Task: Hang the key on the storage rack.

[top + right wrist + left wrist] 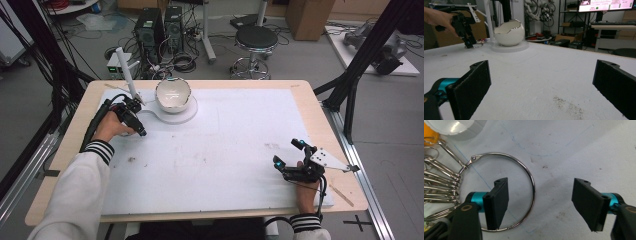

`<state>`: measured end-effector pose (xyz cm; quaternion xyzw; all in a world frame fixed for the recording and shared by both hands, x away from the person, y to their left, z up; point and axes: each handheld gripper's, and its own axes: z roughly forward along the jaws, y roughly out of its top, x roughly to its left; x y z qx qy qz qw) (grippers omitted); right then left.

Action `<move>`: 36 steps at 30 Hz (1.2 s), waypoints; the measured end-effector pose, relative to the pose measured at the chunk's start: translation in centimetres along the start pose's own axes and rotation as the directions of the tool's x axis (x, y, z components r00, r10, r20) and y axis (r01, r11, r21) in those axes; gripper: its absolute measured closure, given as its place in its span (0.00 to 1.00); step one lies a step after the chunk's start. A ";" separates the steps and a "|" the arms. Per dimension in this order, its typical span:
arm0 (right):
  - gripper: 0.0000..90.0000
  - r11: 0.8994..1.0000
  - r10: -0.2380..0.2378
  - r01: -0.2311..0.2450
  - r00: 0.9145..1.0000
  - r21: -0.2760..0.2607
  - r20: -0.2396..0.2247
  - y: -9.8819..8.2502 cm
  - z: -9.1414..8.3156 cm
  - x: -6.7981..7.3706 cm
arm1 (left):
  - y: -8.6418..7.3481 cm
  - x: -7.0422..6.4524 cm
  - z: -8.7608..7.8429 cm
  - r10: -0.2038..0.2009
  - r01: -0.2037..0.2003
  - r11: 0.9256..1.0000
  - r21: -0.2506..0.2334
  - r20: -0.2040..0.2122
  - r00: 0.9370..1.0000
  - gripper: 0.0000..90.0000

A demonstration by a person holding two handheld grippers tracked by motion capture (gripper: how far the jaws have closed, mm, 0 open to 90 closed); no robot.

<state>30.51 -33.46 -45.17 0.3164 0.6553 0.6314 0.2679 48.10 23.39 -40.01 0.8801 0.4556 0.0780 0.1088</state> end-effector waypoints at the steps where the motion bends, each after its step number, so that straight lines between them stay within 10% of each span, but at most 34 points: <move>1: 0.01 1.000 0.000 0.000 1.000 0.000 0.000 0.0 0.0 0.0 | 0.0 0.0 0.0 0.001 -0.001 1.000 0.006 0.000 1.000 0.38; 36: 0.01 1.000 0.001 -0.001 1.000 -0.001 0.000 0.0 0.0 0.0 | -0.1 0.0 -0.1 0.052 -0.045 0.992 0.114 -0.055 0.997 0.62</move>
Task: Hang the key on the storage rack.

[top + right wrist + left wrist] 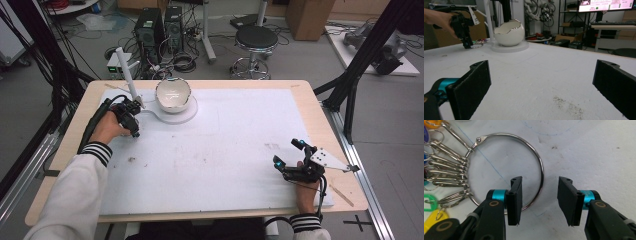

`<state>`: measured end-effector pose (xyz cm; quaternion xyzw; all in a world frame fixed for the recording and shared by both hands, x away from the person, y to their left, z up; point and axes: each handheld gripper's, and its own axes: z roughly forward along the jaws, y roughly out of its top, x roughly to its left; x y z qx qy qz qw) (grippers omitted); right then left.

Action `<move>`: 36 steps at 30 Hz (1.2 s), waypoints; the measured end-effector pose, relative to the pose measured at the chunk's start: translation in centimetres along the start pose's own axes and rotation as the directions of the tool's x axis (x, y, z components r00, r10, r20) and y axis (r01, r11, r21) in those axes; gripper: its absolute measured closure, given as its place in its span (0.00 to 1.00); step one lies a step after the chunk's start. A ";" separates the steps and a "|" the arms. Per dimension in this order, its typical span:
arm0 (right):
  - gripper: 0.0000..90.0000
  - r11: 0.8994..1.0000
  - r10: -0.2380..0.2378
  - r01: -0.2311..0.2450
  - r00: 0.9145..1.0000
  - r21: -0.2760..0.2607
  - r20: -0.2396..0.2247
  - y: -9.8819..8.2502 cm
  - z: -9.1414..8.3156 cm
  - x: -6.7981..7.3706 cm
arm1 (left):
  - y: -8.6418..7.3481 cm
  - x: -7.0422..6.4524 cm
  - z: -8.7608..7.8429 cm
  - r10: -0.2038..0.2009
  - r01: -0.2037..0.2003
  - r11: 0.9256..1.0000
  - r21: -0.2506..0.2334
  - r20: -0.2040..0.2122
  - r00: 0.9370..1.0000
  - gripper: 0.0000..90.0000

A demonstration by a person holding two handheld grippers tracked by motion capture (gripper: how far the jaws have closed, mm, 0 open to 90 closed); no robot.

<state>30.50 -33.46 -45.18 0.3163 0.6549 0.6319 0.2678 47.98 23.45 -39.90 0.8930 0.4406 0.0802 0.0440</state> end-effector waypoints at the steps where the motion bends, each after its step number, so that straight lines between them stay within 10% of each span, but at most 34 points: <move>1: 0.01 1.000 0.001 -0.001 1.000 0.000 0.000 0.0 0.0 0.0 | 0.0 0.0 0.0 0.001 -0.001 1.000 0.002 0.002 1.000 0.63; 36: 0.01 1.000 0.010 -0.010 1.000 0.001 0.000 0.0 0.0 0.0 | 0.3 0.4 0.5 0.018 -0.019 0.999 0.048 0.020 1.000 0.84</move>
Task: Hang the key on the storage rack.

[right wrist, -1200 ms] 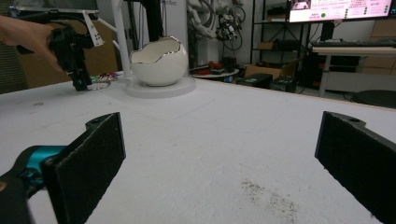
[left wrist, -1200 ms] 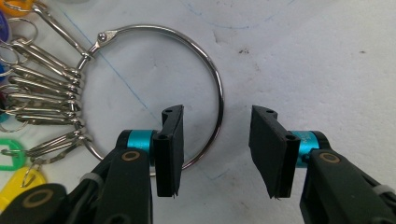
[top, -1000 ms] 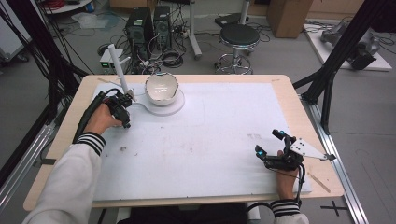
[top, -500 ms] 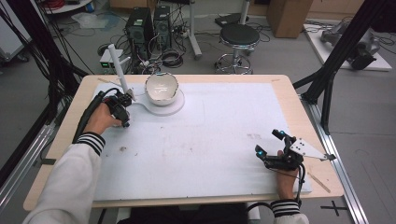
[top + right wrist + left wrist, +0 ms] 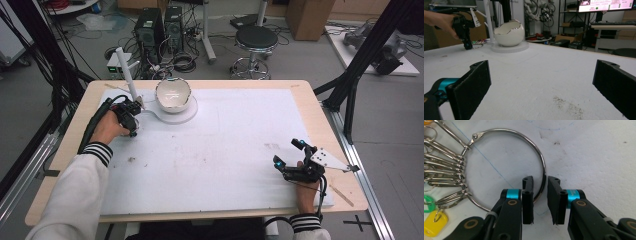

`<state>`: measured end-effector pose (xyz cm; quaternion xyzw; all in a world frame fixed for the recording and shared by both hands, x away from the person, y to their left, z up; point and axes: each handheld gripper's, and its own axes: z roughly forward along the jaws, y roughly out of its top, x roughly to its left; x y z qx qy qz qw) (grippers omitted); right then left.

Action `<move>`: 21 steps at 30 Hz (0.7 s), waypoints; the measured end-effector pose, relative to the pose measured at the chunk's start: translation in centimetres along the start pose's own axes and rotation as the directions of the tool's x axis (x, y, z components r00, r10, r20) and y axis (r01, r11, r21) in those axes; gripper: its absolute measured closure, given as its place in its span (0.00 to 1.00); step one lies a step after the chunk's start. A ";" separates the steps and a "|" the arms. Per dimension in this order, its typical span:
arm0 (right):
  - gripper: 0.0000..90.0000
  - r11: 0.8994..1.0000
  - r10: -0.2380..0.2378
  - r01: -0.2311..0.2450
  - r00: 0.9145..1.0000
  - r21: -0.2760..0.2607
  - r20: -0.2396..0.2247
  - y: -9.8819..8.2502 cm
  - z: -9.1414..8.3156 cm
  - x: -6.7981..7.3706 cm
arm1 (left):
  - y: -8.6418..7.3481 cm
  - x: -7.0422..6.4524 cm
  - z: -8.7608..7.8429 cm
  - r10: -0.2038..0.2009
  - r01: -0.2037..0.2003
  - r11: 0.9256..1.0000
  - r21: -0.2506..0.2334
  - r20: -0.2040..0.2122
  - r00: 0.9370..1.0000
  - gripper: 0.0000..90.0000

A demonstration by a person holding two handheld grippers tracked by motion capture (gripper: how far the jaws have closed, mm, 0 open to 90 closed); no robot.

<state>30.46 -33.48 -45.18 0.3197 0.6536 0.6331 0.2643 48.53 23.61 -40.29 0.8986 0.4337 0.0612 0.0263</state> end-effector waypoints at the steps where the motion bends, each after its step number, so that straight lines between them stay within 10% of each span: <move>1: 0.01 1.000 0.000 0.000 1.000 0.000 0.000 0.0 0.0 0.0 | 0.0 0.0 0.0 0.004 -0.004 1.000 0.000 -0.001 1.000 0.84; 21: 0.01 1.000 -0.004 0.004 1.000 -0.004 0.001 0.0 0.0 0.0 | 0.4 -0.1 0.1 0.040 -0.040 0.999 0.020 -0.004 0.999 0.93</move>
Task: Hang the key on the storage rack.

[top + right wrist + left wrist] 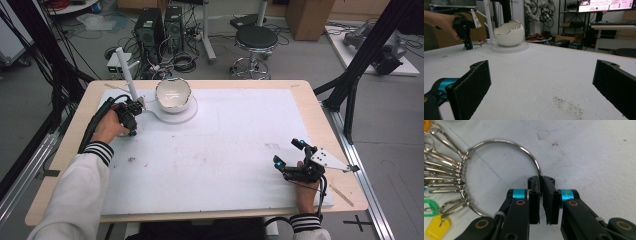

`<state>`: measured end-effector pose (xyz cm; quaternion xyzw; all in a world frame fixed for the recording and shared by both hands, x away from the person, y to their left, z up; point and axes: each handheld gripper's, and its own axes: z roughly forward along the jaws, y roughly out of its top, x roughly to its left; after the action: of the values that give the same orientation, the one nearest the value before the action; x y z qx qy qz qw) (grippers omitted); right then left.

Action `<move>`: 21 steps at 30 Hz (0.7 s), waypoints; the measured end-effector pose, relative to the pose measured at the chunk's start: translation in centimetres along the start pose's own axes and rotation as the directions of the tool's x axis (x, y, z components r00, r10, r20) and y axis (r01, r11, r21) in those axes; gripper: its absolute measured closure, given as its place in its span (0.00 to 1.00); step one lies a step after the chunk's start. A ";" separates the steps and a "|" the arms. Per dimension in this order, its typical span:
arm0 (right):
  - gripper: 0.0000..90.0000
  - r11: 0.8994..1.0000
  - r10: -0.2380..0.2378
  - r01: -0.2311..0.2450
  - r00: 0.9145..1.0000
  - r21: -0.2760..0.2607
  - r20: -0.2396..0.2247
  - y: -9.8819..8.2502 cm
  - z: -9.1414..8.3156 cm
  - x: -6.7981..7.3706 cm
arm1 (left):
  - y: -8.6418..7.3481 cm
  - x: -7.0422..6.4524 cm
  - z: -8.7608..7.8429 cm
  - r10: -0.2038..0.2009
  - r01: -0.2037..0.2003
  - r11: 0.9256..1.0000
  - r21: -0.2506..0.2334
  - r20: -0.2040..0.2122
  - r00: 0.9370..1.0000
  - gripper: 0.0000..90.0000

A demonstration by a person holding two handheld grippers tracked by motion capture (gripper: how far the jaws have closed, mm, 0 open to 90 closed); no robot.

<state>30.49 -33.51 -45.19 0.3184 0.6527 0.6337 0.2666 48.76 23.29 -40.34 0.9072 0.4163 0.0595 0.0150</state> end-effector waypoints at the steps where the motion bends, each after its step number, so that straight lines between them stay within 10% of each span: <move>1: 0.01 1.000 0.000 0.000 1.000 0.000 0.000 0.0 0.0 0.0 | 0.0 0.0 0.0 -0.003 0.003 1.000 -0.004 0.003 1.000 0.93; 21: 0.01 1.000 0.001 -0.001 1.000 -0.002 -0.001 0.0 0.0 0.0 | -0.2 0.3 0.1 -0.036 0.036 0.999 -0.017 0.020 0.999 0.94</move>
<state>30.47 -33.51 -45.19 0.3181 0.6519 0.6348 0.2663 48.81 23.64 -40.41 0.8998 0.4320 0.0540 0.0279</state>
